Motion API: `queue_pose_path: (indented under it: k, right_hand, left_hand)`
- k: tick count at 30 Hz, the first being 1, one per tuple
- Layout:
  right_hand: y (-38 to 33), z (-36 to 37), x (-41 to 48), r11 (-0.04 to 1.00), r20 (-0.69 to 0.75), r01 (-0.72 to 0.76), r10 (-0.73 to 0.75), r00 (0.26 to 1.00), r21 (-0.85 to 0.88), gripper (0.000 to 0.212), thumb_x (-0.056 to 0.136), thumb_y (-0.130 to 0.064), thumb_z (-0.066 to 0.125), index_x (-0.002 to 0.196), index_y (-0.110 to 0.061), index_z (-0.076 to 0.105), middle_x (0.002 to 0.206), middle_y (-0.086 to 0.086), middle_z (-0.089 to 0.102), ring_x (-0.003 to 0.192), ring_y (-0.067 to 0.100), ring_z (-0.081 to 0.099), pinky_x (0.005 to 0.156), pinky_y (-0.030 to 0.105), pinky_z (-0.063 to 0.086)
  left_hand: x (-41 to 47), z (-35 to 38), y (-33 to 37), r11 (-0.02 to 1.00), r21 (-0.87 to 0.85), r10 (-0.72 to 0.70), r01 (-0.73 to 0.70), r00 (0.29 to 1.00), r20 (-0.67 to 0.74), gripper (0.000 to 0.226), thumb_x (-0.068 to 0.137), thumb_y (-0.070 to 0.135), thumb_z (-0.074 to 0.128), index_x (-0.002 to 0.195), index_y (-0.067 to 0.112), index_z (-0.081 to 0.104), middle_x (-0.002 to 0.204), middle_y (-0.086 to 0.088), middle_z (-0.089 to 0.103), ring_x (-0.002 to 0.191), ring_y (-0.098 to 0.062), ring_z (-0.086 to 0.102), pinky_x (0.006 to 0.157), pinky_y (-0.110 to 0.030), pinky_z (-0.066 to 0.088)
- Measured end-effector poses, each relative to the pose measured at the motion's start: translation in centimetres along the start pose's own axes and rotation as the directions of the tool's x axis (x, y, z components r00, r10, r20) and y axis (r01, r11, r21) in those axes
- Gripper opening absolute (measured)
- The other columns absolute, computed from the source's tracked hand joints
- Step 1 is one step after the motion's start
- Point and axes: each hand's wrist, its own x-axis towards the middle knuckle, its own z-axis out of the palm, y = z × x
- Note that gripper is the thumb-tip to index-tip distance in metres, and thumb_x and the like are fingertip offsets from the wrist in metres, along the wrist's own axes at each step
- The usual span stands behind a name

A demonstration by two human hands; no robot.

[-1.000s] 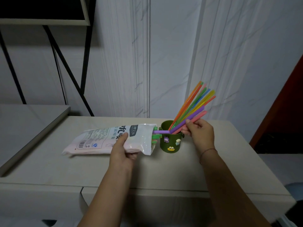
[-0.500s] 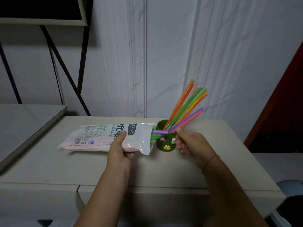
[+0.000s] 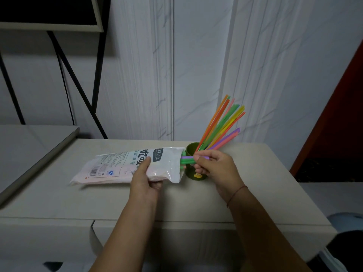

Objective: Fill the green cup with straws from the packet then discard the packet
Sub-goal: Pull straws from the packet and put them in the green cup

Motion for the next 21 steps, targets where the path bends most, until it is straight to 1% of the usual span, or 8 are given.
queue_pose_path:
  k: [3, 8, 11, 14, 16, 18, 19, 21]
  right_hand:
    - [-0.6, -1.4, 0.3, 1.0, -0.038, 0.02, -0.019, 0.999, 0.004, 0.011, 0.083, 0.0, 0.063, 0.076, -0.006, 0.068, 0.054, 0.006, 0.06, 0.043, 0.005, 0.057, 0.047, 0.014, 0.05]
    - [-0.9, -2.1, 0.5, 0.999, -0.021, -0.017, 0.018, 1.0, 0.051, 0.006, 0.086, -0.006, 0.062, 0.084, -0.002, 0.066, 0.056, 0.007, 0.06, 0.041, 0.005, 0.054, 0.042, 0.015, 0.048]
    - [-0.5, -0.9, 0.3, 0.984, 0.062, -0.091, 0.082, 0.995, 0.154, 0.006, 0.088, -0.009, 0.059, 0.085, -0.007, 0.064, 0.056, 0.002, 0.064, 0.042, 0.004, 0.054, 0.041, 0.015, 0.045]
    - [0.3, 0.4, 0.3, 0.929, 0.124, -0.166, 0.132, 0.983, 0.331, 0.004, 0.087, -0.006, 0.059, 0.088, -0.008, 0.062, 0.066, 0.004, 0.06, 0.049, 0.006, 0.054, 0.044, 0.015, 0.044]
    - [0.7, 1.1, 0.3, 0.904, 0.11, -0.172, 0.139, 0.984, 0.392, 0.005, 0.086, -0.003, 0.059, 0.088, -0.007, 0.062, 0.069, 0.005, 0.056, 0.054, 0.008, 0.051, 0.047, 0.014, 0.045]
    - [0.9, 1.4, 0.4, 0.896, 0.076, -0.15, 0.13, 0.989, 0.418, 0.006, 0.087, 0.0, 0.058, 0.089, -0.004, 0.062, 0.068, 0.005, 0.055, 0.055, 0.008, 0.05, 0.049, 0.014, 0.046]
    - [0.8, 1.4, 0.5, 0.895, 0.055, -0.133, 0.121, 0.991, 0.426, 0.006, 0.087, 0.001, 0.058, 0.089, -0.002, 0.062, 0.066, 0.005, 0.056, 0.054, 0.008, 0.051, 0.049, 0.014, 0.046]
    - [0.4, 0.8, 0.7, 0.897, 0.008, -0.093, 0.099, 0.995, 0.432, 0.005, 0.087, 0.003, 0.057, 0.087, 0.001, 0.062, 0.062, 0.004, 0.057, 0.048, 0.005, 0.052, 0.047, 0.014, 0.046]
  left_hand:
    - [0.5, -0.3, 0.7, 1.0, -0.022, 0.007, -0.008, 1.0, -0.014, 0.051, 0.086, 0.002, 0.063, 0.133, 0.016, 0.049, 0.097, -0.006, 0.069, 0.084, -0.02, 0.067, 0.059, -0.042, 0.057]
    - [0.9, -0.4, 1.1, 0.999, -0.033, -0.003, 0.002, 1.0, -0.03, 0.047, 0.087, 0.001, 0.061, 0.131, 0.016, 0.051, 0.096, -0.004, 0.068, 0.084, -0.019, 0.066, 0.061, -0.043, 0.056]
    - [0.9, -0.4, 0.9, 0.999, -0.034, -0.014, 0.013, 1.0, -0.025, 0.046, 0.087, 0.0, 0.06, 0.13, 0.016, 0.051, 0.103, -0.005, 0.068, 0.084, -0.019, 0.066, 0.063, -0.046, 0.054]
    - [0.8, -0.3, 0.7, 0.999, -0.035, -0.021, 0.02, 1.0, -0.023, 0.047, 0.087, 0.0, 0.06, 0.131, 0.015, 0.051, 0.114, -0.007, 0.067, 0.085, -0.02, 0.066, 0.064, -0.048, 0.054]
    - [0.7, -0.2, 0.5, 0.999, -0.034, -0.02, 0.019, 1.0, -0.018, 0.046, 0.087, 0.0, 0.06, 0.129, 0.015, 0.051, 0.109, -0.006, 0.068, 0.086, -0.02, 0.067, 0.064, -0.048, 0.055]
    - [0.6, -0.2, 0.4, 0.999, -0.039, -0.021, 0.021, 1.0, -0.016, 0.044, 0.087, -0.001, 0.06, 0.127, 0.016, 0.051, 0.109, -0.007, 0.068, 0.086, -0.021, 0.067, 0.064, -0.048, 0.055]
    - [0.7, -0.2, 0.5, 0.999, -0.042, -0.022, 0.021, 1.0, -0.017, 0.043, 0.087, -0.001, 0.06, 0.125, 0.016, 0.052, 0.109, -0.007, 0.068, 0.086, -0.021, 0.067, 0.063, -0.048, 0.055]
    - [0.8, -0.4, 0.8, 0.999, -0.049, -0.019, 0.018, 1.0, -0.023, 0.038, 0.087, 0.0, 0.06, 0.121, 0.017, 0.052, 0.102, -0.006, 0.069, 0.084, -0.02, 0.067, 0.061, -0.045, 0.056]
